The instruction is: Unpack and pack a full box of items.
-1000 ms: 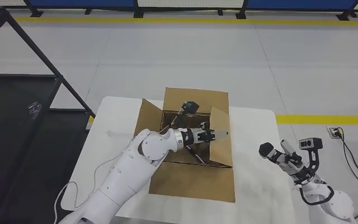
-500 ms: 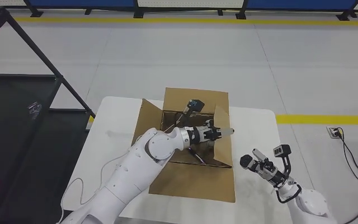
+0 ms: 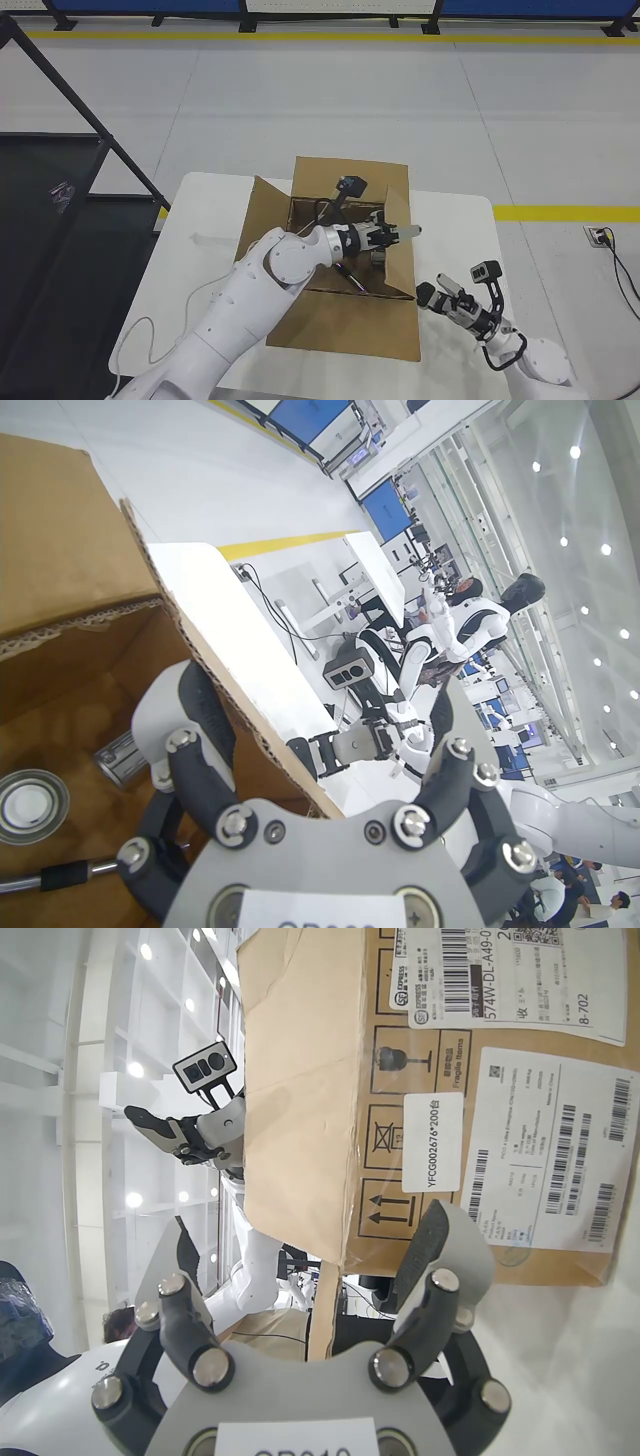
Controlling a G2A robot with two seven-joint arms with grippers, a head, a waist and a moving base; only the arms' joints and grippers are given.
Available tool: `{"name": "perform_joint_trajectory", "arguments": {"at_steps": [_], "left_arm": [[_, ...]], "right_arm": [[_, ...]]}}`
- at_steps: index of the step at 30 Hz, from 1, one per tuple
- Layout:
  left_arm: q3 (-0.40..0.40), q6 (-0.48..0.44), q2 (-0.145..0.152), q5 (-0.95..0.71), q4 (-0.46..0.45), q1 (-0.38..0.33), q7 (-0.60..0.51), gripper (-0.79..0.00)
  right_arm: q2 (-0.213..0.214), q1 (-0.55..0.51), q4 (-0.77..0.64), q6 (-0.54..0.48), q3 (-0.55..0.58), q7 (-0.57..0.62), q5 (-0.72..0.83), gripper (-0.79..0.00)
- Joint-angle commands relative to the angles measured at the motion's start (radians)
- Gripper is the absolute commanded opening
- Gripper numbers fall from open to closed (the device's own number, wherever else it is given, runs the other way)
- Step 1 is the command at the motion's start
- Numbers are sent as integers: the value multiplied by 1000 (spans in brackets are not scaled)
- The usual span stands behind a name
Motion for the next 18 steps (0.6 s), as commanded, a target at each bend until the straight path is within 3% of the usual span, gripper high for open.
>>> {"name": "perform_joint_trajectory", "arguments": {"at_steps": [1, 18], "left_arm": [[0, -3, -3, 1, 2, -1, -3, 0], [55, -31, -62, 6, 64, -38, 1, 0]], "right_arm": [[2, 0, 0, -1, 7, 8, 25, 0], [21, -99, -36, -141, 246, -62, 350, 0]]}}
